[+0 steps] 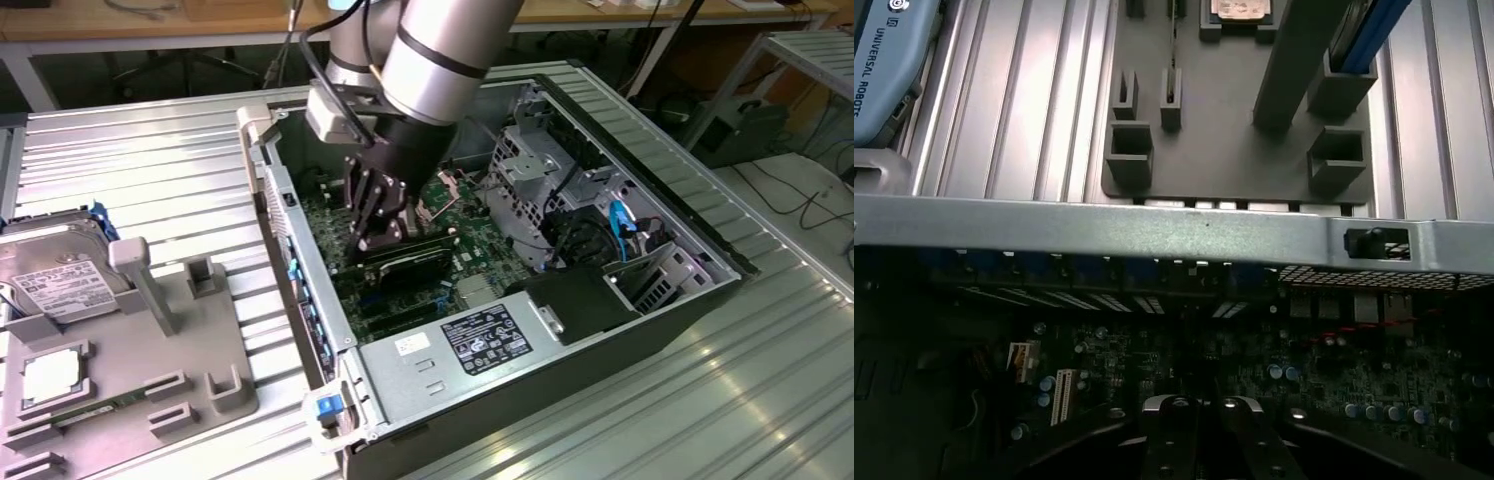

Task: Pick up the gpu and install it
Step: 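Press down on the gpu until it lock into place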

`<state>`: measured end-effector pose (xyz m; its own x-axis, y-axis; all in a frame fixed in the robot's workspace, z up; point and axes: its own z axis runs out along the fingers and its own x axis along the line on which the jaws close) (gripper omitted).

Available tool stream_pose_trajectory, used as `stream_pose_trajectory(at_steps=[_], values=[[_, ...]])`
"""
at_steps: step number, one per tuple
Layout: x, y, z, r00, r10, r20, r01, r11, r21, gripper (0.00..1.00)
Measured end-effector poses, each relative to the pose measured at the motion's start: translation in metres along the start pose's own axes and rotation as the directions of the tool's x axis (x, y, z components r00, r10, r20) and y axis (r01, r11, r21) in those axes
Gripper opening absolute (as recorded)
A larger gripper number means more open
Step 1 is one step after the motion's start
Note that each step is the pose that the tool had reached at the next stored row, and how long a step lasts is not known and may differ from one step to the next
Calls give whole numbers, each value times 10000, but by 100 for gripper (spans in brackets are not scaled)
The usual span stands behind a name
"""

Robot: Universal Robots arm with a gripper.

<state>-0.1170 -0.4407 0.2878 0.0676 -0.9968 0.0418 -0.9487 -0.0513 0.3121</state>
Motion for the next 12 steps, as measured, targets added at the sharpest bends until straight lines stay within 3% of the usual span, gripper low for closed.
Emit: stream_pose_trajectory(at_steps=[4,5,6,12], values=[[-10,-1,1,10000,-25,-50,27,9984,568,11],[-12,-1,3,10000,-27,-58,31,9978,664,11],[-13,-1,6,10000,-29,-60,33,9974,721,11],[-13,-3,14,10000,-29,-62,33,9974,721,11]])
